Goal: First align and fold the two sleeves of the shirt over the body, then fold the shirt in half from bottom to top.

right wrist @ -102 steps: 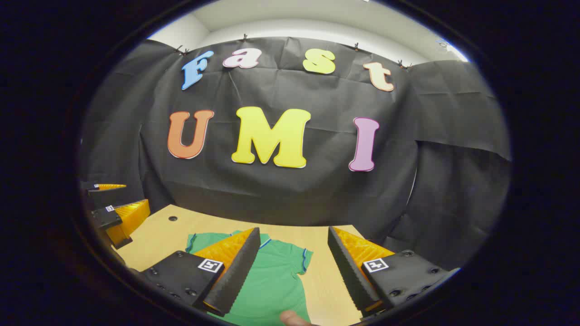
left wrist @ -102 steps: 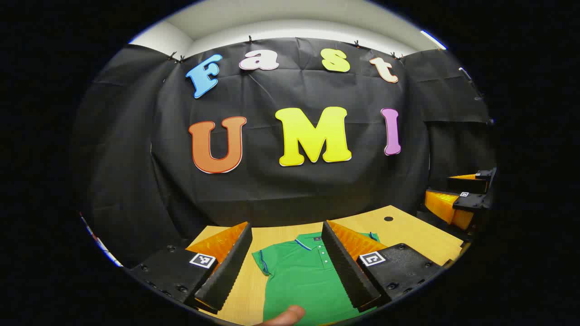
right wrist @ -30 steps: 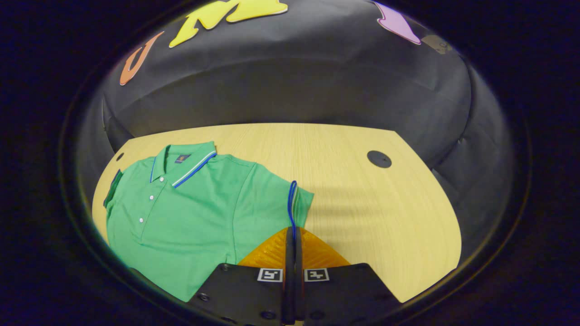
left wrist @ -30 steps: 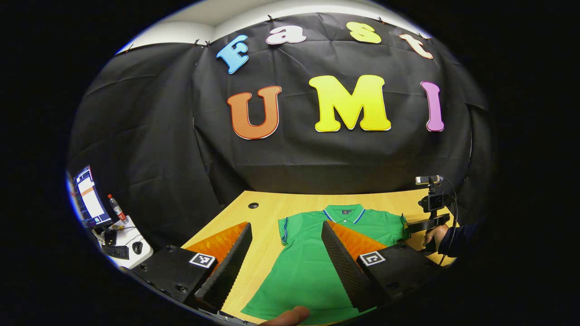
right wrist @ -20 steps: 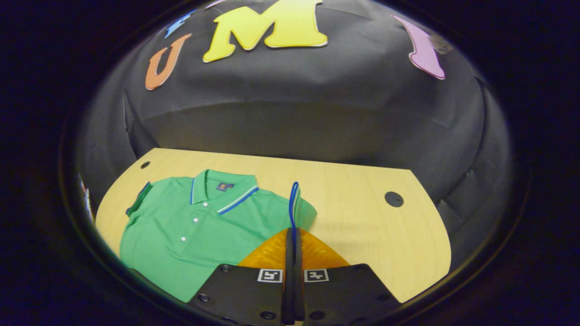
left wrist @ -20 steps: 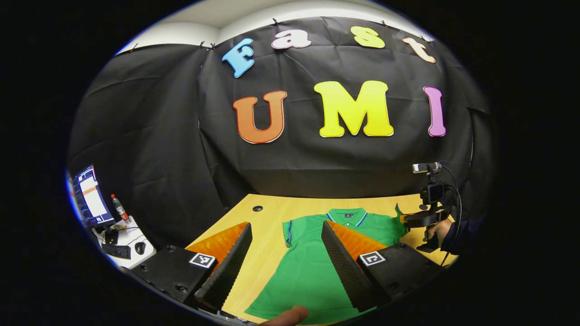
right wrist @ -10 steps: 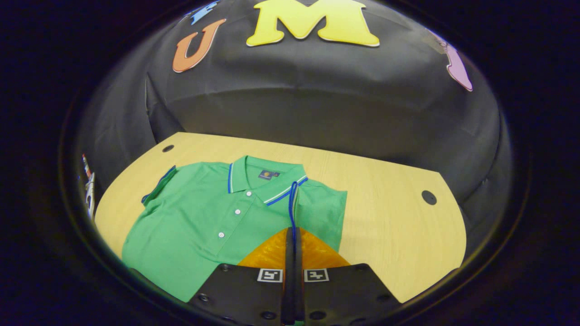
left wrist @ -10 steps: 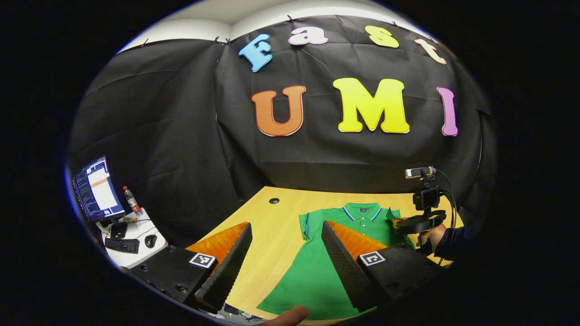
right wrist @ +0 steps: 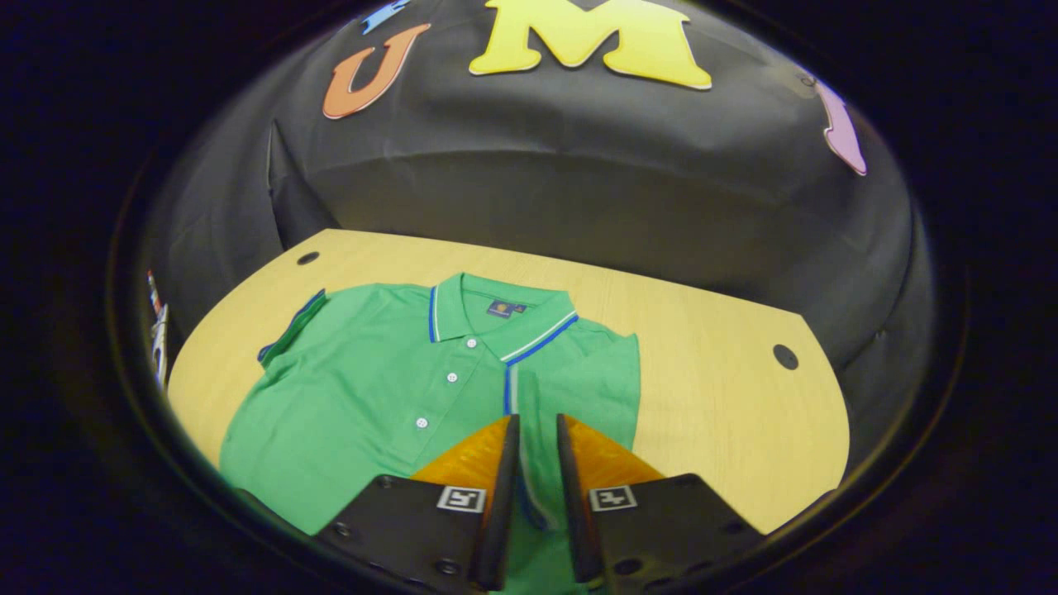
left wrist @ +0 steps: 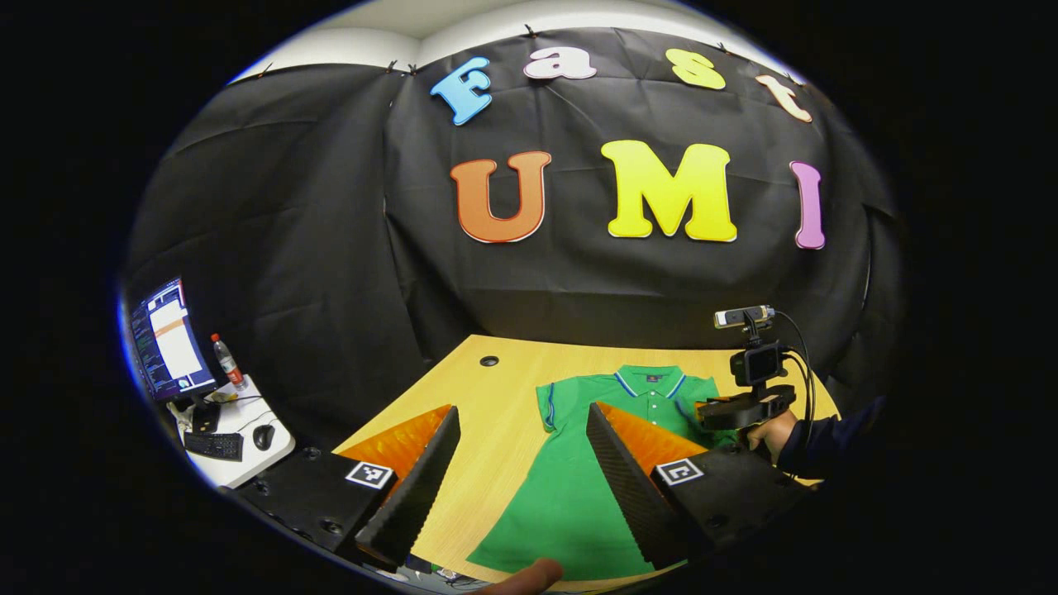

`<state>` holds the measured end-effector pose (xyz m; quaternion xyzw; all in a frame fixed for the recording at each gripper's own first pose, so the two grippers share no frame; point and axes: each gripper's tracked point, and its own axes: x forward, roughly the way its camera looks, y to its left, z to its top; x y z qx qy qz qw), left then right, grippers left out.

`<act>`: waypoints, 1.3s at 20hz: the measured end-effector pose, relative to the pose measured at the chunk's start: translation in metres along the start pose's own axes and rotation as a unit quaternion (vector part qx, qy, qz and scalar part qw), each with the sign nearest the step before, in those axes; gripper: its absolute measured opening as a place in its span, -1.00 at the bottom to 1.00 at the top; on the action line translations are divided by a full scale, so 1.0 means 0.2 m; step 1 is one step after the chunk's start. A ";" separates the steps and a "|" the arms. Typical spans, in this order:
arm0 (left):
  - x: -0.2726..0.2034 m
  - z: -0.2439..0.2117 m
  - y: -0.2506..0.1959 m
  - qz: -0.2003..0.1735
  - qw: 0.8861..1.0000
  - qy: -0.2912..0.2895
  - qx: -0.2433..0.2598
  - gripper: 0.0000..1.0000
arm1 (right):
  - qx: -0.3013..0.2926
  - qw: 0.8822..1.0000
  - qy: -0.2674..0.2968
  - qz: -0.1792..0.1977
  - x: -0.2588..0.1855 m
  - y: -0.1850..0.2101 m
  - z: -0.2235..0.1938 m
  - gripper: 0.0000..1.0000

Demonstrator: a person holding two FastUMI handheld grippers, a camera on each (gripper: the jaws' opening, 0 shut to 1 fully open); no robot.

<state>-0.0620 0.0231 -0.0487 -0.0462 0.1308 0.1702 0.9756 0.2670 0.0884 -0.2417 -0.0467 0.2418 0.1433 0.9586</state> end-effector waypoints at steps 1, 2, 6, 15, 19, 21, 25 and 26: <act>0.01 0.00 -0.01 -0.012 1.000 -0.001 0.002 0.99 | 0.003 1.000 -0.004 0.000 -0.04 0.00 0.01 -0.22; 0.03 0.00 -0.01 -0.019 1.000 -0.003 0.007 0.99 | 0.008 1.000 -0.009 0.003 -0.08 0.00 0.03 -0.07; 0.15 -0.08 0.03 -0.034 0.999 0.009 0.022 0.98 | 0.025 0.999 -0.033 0.009 -0.30 0.02 0.10 0.87; 0.68 -0.26 0.10 -0.042 0.996 0.074 0.015 0.99 | 0.040 0.994 -0.099 -0.010 -1.06 0.00 0.21 0.96; 1.00 -0.34 0.01 -0.057 0.994 0.096 0.012 0.99 | 0.048 0.985 -0.157 -0.052 -1.47 -0.01 0.32 0.96; 1.16 -0.40 -0.03 -0.069 0.991 0.115 0.018 0.99 | 0.058 0.978 -0.181 -0.085 -1.67 -0.04 0.37 0.83; 1.46 -0.58 -0.08 -0.074 0.981 0.177 0.001 0.99 | 0.018 0.975 -0.194 -0.105 -1.90 0.02 0.35 0.83; 1.53 -0.60 -0.09 -0.071 0.980 0.186 -0.005 0.99 | 0.014 0.975 -0.191 -0.113 -1.93 0.02 0.33 0.92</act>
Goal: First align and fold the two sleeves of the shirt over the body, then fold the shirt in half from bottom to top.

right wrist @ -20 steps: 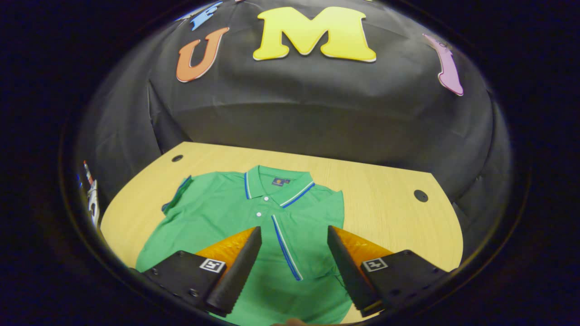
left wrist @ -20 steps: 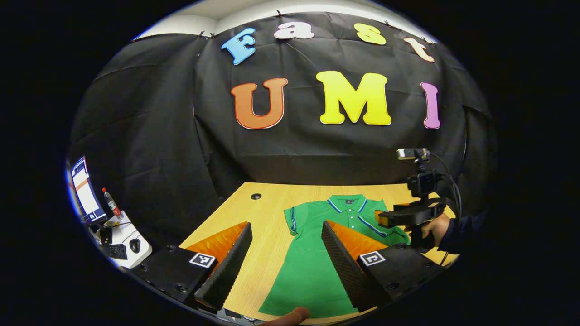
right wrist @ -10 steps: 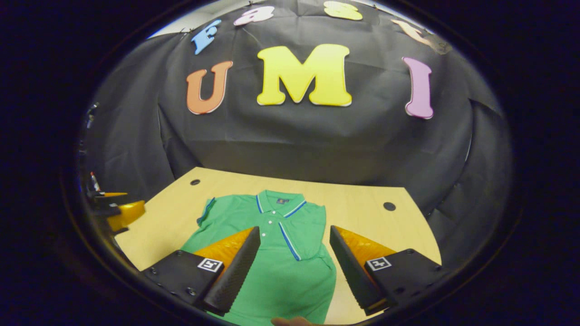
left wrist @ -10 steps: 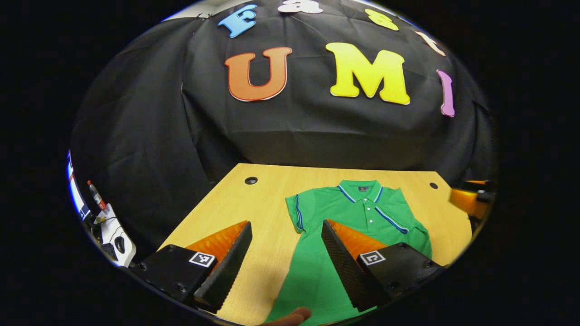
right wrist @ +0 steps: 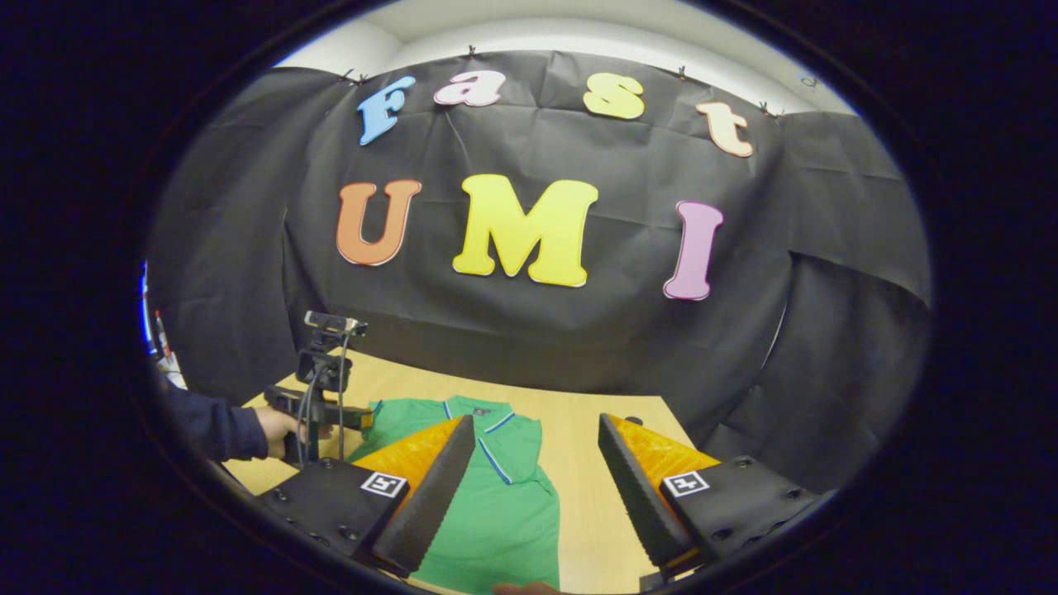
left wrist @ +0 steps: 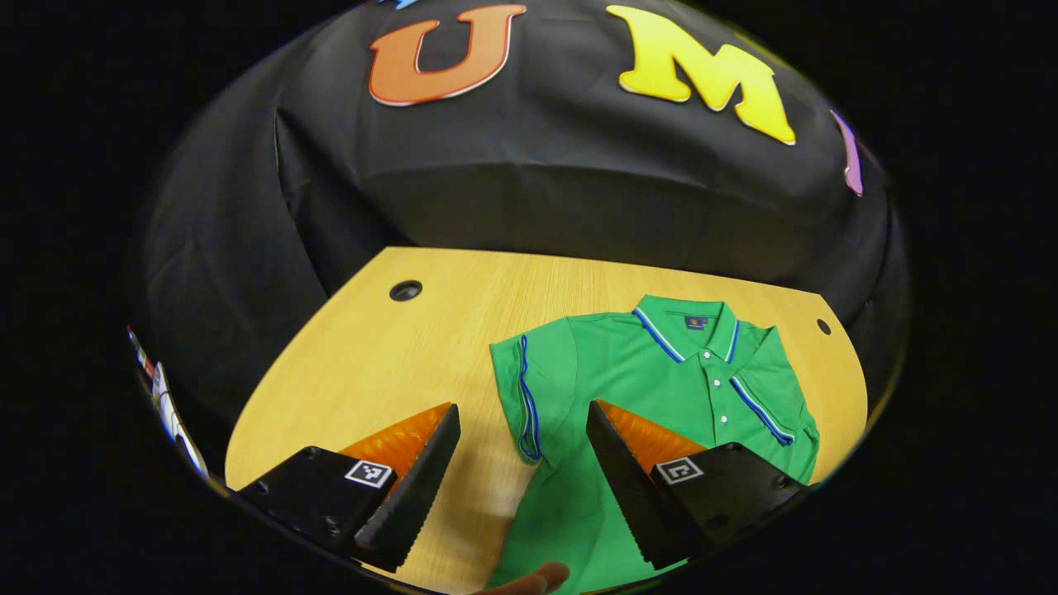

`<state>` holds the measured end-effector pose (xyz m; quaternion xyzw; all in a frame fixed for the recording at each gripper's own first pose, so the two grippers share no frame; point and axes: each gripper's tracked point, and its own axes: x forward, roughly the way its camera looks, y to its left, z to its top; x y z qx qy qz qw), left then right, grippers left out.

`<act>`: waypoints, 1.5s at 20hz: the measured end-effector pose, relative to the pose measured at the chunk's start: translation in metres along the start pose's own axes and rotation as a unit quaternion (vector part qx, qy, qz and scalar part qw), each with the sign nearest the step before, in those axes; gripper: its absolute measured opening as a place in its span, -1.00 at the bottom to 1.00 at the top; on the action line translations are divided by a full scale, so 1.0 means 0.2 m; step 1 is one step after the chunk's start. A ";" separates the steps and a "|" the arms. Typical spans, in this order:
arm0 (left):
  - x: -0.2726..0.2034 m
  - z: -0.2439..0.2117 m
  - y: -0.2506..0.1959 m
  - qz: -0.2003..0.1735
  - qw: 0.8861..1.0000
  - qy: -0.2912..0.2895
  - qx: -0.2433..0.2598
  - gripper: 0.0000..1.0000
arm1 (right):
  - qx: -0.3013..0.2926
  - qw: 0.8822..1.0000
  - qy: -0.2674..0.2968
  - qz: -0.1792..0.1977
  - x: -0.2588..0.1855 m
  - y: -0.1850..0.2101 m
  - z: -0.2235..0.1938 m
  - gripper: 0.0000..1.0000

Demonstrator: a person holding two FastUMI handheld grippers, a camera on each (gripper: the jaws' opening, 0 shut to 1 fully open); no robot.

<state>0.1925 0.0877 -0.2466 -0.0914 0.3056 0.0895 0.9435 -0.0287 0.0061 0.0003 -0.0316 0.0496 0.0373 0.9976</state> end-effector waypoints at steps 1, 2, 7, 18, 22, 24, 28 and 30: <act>0.07 -0.01 0.02 0.009 1.000 0.008 -0.007 1.00 | 0.002 1.000 0.009 -0.008 -0.03 -0.01 -0.03 0.83; 0.12 0.00 0.04 0.015 1.000 0.014 -0.014 0.99 | 0.015 1.000 0.021 -0.006 -0.06 0.01 -0.05 0.83; 0.28 0.01 -0.01 0.009 0.999 0.038 -0.018 0.96 | -0.016 0.999 0.035 -0.013 -0.08 0.08 -0.06 0.93; 0.40 -0.12 -0.03 0.008 0.996 0.091 0.002 0.00 | 0.003 0.997 0.074 -0.031 -0.04 0.03 -0.16 0.92; 0.41 -0.12 0.00 0.005 0.996 0.091 -0.006 -0.31 | 0.013 0.995 0.088 -0.037 -0.04 0.01 -0.21 0.83; 0.41 -0.12 0.02 0.002 0.996 0.091 -0.011 -0.48 | 0.017 0.995 0.094 -0.037 -0.05 0.00 -0.23 0.84; 0.41 -0.11 0.04 -0.006 0.995 0.101 -0.001 -0.87 | 0.025 0.994 0.102 -0.041 -0.05 -0.03 -0.25 0.93; 0.41 -0.10 0.03 -0.011 0.995 0.103 0.010 -0.91 | 0.031 0.993 0.107 -0.041 -0.06 -0.04 -0.26 0.84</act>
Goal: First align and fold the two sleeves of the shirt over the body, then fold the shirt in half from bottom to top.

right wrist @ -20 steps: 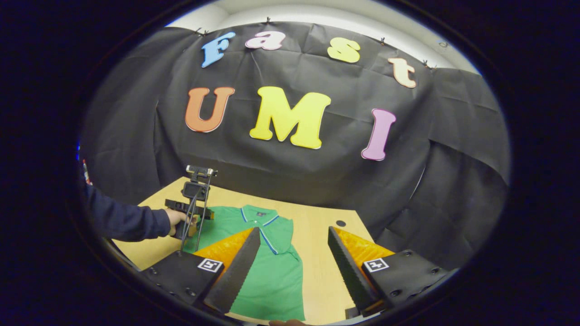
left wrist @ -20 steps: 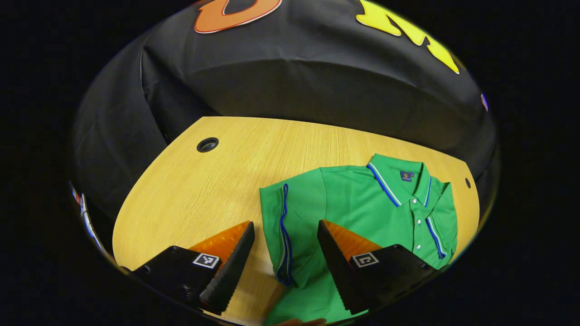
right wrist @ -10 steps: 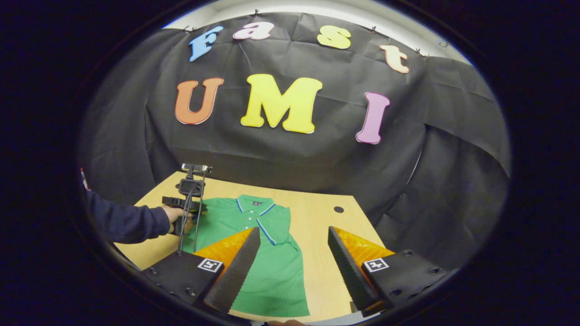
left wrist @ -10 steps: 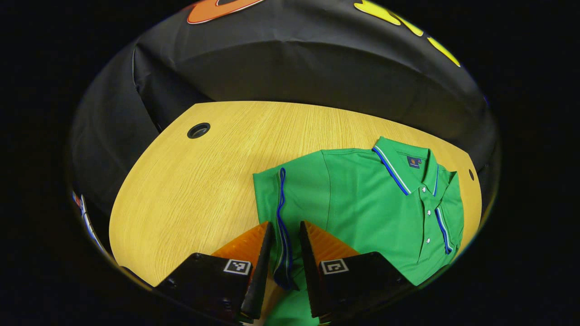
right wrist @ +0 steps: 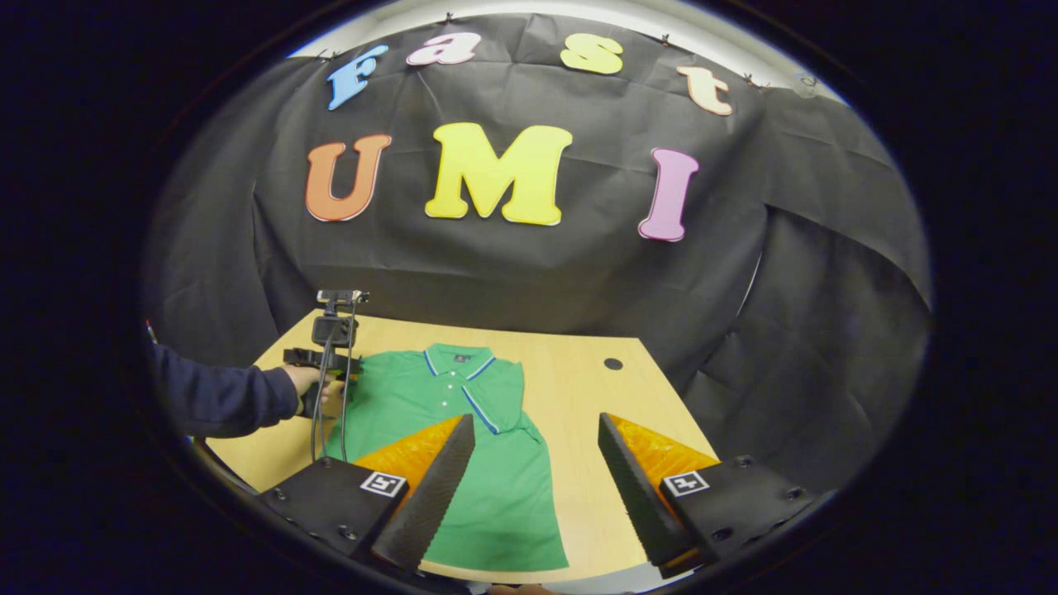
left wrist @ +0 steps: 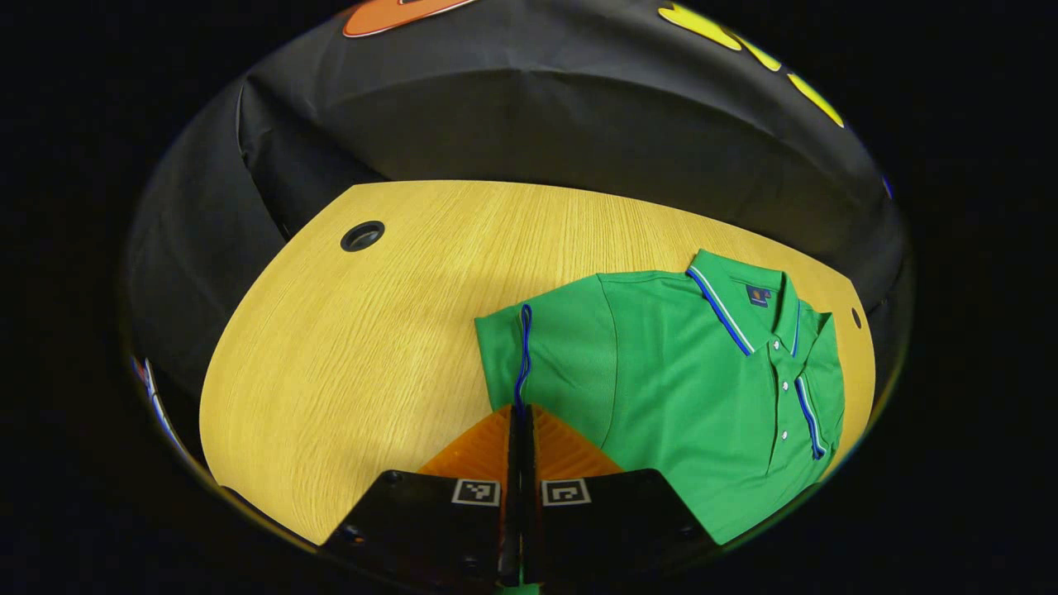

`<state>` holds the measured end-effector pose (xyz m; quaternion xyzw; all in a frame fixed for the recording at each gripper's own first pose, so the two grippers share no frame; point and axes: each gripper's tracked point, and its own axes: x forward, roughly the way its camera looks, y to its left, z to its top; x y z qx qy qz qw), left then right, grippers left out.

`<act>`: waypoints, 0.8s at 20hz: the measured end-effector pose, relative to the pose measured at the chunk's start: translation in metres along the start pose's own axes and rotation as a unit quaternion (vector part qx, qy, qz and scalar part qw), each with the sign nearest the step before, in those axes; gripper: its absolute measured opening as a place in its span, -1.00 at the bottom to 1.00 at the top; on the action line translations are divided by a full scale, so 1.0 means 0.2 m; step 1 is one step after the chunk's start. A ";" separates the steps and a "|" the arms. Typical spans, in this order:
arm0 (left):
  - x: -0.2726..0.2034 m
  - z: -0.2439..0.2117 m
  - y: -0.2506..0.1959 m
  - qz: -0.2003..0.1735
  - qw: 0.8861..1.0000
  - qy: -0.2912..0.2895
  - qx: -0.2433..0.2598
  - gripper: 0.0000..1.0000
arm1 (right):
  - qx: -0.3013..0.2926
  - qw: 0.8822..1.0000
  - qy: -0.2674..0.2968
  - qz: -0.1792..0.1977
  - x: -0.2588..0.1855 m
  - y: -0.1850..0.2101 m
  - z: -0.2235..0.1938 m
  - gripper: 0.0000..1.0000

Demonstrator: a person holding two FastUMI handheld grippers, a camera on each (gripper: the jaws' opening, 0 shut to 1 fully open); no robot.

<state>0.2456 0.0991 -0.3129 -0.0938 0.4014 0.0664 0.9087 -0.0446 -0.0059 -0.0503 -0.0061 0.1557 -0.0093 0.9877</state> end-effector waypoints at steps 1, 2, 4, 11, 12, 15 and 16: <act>-0.01 0.00 -0.02 -0.004 1.000 0.000 0.006 -0.92 | 0.001 1.000 0.000 0.000 0.00 0.00 0.00 0.84; -0.03 0.02 -0.03 -0.004 1.000 -0.004 0.012 -0.94 | 0.000 1.000 0.000 0.001 0.00 0.00 0.00 0.93; -0.09 0.08 -0.08 -0.012 1.000 -0.022 0.018 -0.94 | 0.001 1.000 0.002 0.002 0.01 0.00 -0.01 0.93; -0.21 0.16 -0.35 -0.048 0.995 -0.050 0.077 -0.94 | 0.011 1.000 0.013 -0.002 0.02 -0.04 -0.06 0.93; -0.21 0.15 -0.39 -0.054 0.993 -0.049 0.088 -0.93 | 0.011 1.000 0.016 -0.003 0.03 -0.04 -0.07 0.93; -0.21 0.08 -0.48 -0.061 0.989 -0.042 0.130 -0.93 | 0.018 1.000 0.021 -0.014 0.03 -0.09 -0.09 0.84; -0.21 0.07 -0.50 -0.060 0.987 -0.044 0.140 -0.93 | 0.021 0.999 0.023 -0.020 0.03 -0.11 -0.10 0.93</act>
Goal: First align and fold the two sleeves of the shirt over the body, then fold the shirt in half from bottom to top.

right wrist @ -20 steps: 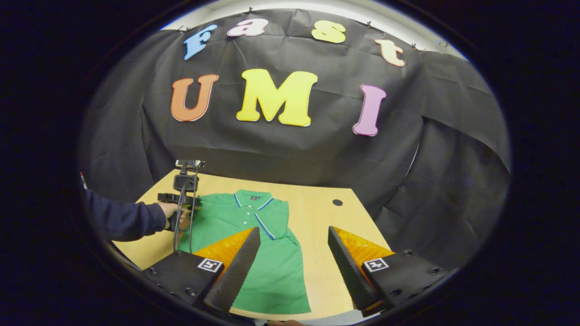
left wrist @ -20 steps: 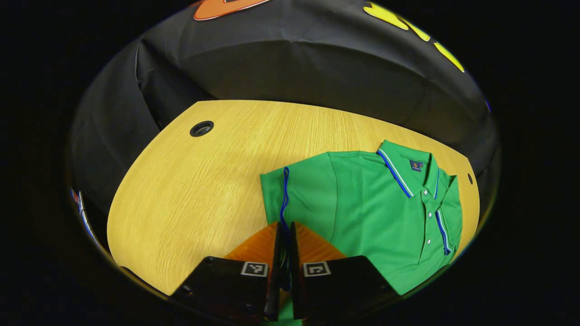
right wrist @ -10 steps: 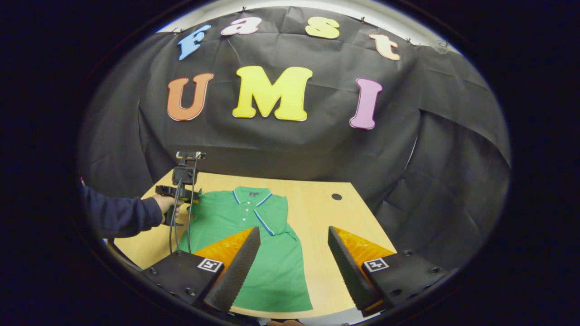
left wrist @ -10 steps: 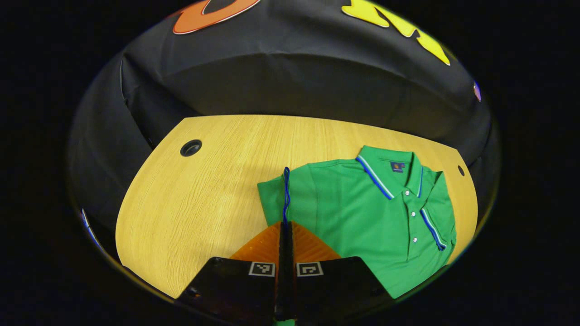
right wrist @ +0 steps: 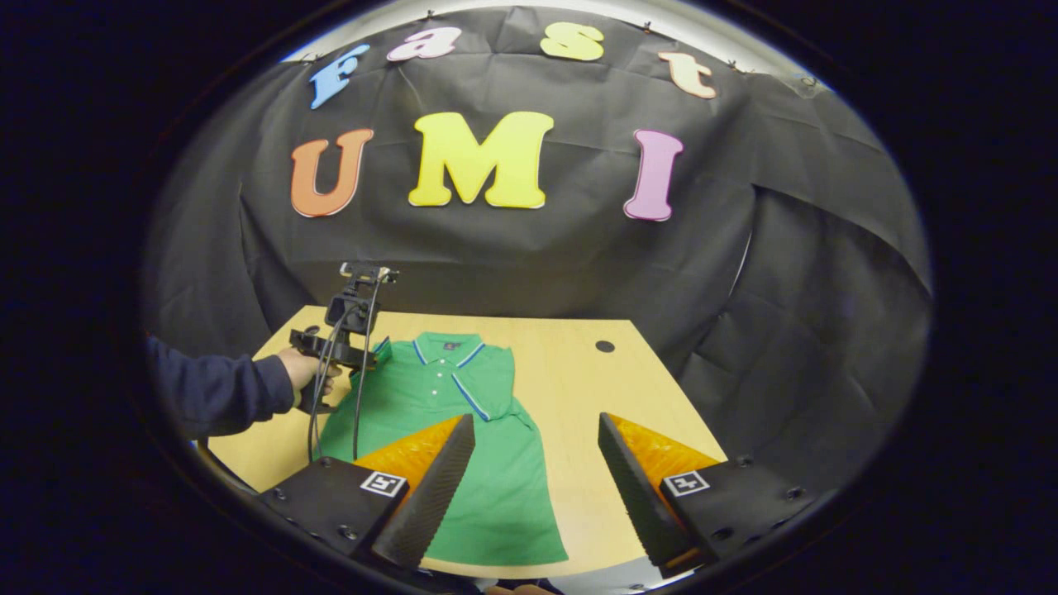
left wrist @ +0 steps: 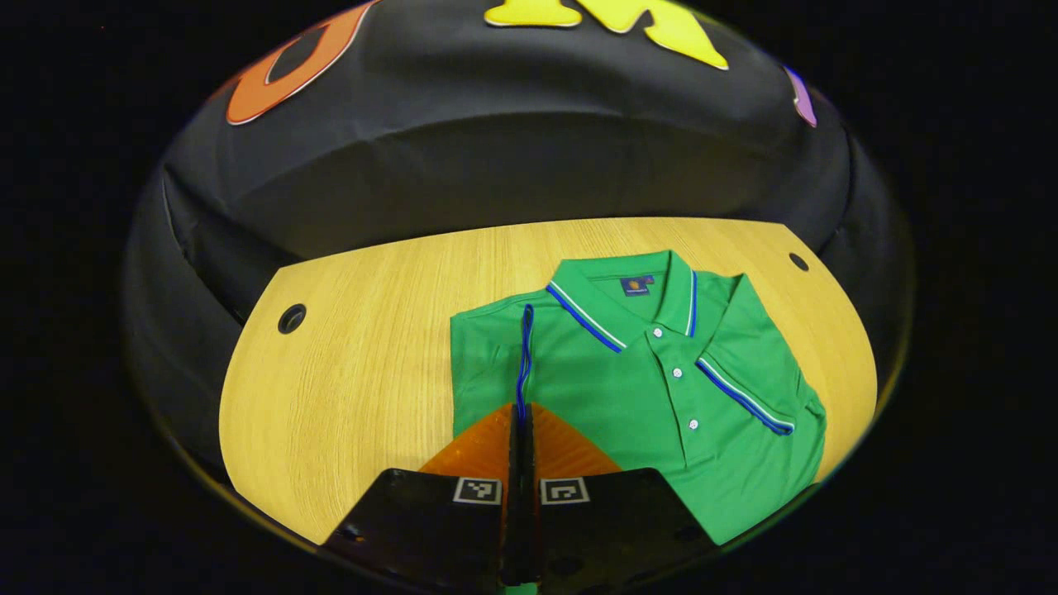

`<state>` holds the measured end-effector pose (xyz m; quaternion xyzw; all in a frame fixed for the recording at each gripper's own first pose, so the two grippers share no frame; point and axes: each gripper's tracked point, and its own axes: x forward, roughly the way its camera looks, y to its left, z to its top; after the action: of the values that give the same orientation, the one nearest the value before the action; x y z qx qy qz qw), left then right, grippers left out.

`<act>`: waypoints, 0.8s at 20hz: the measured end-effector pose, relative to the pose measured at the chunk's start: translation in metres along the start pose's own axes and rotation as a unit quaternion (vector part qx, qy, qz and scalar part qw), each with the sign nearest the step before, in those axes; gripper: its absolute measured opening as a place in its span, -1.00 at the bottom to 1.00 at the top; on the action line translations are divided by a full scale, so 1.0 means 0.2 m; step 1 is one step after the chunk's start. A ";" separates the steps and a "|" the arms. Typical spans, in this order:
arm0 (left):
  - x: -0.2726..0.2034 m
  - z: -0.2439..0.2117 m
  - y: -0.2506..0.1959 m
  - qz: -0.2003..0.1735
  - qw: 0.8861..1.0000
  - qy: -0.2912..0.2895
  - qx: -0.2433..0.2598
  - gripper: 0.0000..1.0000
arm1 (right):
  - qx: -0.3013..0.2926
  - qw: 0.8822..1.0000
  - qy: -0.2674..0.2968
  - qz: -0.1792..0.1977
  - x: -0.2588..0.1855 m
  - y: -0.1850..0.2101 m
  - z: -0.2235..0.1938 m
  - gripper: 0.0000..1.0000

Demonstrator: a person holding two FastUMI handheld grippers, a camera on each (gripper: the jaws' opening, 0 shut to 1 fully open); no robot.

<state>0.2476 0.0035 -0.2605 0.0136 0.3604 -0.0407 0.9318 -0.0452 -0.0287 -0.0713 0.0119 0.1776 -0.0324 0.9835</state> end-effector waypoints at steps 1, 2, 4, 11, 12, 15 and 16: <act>0.01 -0.01 -0.03 -0.002 1.000 0.001 0.008 -0.93 | 0.004 1.000 0.003 -0.005 0.00 -0.02 -0.01 0.84; 0.01 -0.02 -0.05 -0.004 1.000 0.005 0.011 -0.94 | 0.008 1.000 0.007 -0.008 0.00 -0.03 -0.03 0.93; 0.02 -0.05 -0.07 -0.004 1.000 0.021 0.017 -0.92 | 0.014 1.000 0.013 -0.014 0.00 -0.06 -0.05 0.84; -0.13 -0.01 -0.09 -0.018 0.999 -0.005 -0.026 0.36 | 0.026 0.999 0.014 -0.018 0.04 -0.10 -0.08 0.94; -0.19 0.00 -0.07 -0.014 0.999 -0.013 -0.035 0.48 | 0.025 0.999 0.015 -0.016 0.05 -0.09 -0.08 0.84; -0.35 -0.02 -0.05 -0.016 0.997 -0.025 -0.068 0.99 | 0.025 1.000 0.016 -0.004 0.11 -0.06 -0.10 0.94; -0.40 -0.04 -0.03 -0.015 0.997 -0.028 -0.076 0.97 | 0.026 0.999 0.020 0.000 0.13 -0.05 -0.11 0.94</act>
<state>0.1835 0.0032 -0.2124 -0.0635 0.3364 -0.0279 0.9392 -0.0290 -0.0401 -0.1016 0.0376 0.1963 -0.0370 0.9791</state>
